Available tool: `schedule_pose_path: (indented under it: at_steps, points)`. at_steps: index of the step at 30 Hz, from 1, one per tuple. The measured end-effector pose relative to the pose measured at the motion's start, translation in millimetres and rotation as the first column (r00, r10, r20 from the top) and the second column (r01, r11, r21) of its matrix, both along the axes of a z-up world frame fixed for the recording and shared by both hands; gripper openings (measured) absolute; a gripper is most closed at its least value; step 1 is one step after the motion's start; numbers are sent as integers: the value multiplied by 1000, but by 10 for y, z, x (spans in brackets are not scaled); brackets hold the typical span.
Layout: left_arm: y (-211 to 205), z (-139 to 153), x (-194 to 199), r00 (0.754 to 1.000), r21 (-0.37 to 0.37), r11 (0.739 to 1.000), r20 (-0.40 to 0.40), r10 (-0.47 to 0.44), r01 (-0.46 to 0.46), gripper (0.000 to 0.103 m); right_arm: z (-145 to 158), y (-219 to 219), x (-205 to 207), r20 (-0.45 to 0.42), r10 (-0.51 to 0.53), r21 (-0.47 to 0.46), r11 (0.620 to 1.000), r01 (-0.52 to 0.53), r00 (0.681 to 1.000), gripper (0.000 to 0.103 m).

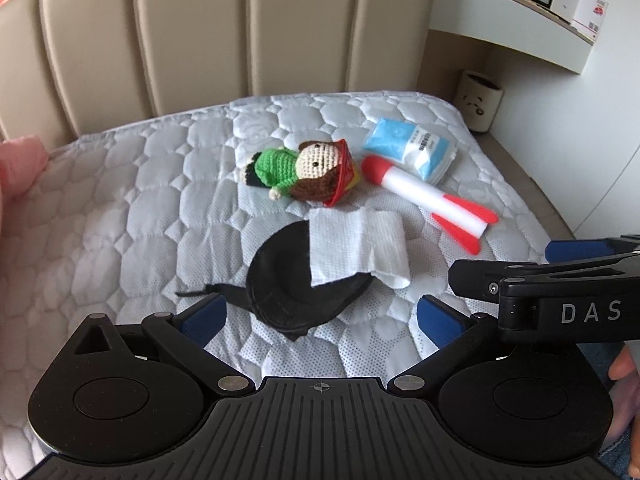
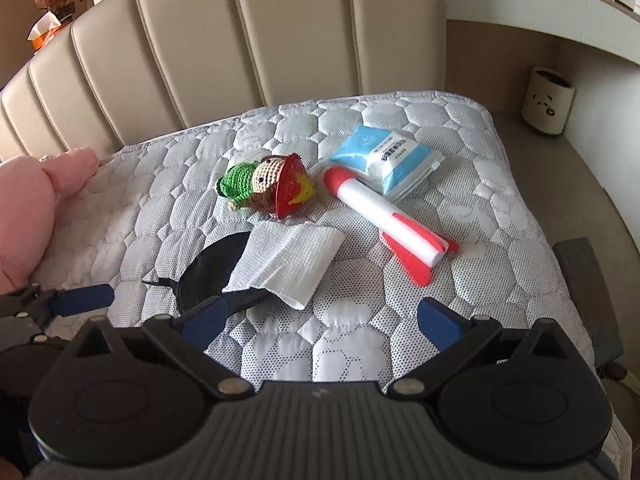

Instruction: Clean container

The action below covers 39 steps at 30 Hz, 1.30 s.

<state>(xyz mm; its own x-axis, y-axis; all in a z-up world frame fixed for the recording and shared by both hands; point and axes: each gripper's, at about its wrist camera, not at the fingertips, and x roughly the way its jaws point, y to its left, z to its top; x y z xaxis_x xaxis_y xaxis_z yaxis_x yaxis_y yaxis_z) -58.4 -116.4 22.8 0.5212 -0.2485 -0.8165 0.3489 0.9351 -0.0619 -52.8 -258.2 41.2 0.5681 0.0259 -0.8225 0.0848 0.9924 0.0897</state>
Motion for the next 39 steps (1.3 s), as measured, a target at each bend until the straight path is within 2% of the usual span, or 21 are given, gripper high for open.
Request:
schedule_pose_path:
  at_steps: [8, 31, 39]
  points:
    - [-36, -16, 1, 1000, 27, 1000, -5, 7, -7, 103, -4, 19, 11, -11, 8, -10, 1000, -8, 1000, 103]
    - [21, -69, 41, 997, -31, 999, -77, 33, -36, 103, -10, 20, 32, -17, 8, -16, 1000, -8, 1000, 103]
    - [1, -53, 24, 998, -15, 999, -55, 29, -30, 103, -14, 49, 11, -18, 2, -16, 1000, -2, 1000, 103]
